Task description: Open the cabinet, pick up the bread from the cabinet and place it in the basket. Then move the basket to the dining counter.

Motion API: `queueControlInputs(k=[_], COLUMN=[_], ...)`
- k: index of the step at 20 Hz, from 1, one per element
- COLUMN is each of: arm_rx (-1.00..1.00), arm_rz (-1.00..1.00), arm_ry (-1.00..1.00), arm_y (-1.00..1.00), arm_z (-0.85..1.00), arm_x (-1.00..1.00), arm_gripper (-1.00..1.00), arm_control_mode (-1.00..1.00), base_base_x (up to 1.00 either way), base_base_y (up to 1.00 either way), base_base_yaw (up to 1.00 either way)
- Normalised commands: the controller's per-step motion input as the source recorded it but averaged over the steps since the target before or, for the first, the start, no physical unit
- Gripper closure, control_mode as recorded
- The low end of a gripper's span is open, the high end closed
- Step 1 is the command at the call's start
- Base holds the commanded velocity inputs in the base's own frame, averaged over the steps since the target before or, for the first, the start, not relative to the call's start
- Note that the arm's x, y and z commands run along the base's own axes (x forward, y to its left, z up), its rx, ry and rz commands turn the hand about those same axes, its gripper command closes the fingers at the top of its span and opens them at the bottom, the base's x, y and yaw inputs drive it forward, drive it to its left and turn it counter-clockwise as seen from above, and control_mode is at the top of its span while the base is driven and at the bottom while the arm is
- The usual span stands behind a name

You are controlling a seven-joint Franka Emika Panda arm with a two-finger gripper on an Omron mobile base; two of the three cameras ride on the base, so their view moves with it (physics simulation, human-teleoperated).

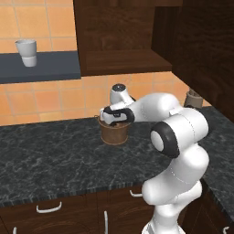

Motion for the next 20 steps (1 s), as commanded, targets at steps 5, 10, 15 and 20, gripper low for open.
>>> queueControlInputs(k=[5, 10, 15, 20], arm_rx=[0.00, 0.00, 0.00, 0.00], arm_rz=[0.00, 0.01, 0.15, 0.25], arm_ry=[0.00, -0.04, -0.15, 0.00], arm_y=[0.00, 0.00, 0.23, 0.37], arm_z=[0.00, 0.05, 0.18, 0.27], arm_x=[0.00, -0.12, -0.66, -0.23], arm_gripper=[-1.00, -1.00, -1.00, -1.00], arm_control_mode=[-1.00, -1.00, -1.00, -1.00], base_base_x=[0.00, 0.00, 0.00, 0.00], base_base_y=[0.00, 0.00, 0.00, 0.00], base_base_yaw=[0.00, 0.00, 0.00, 0.00])
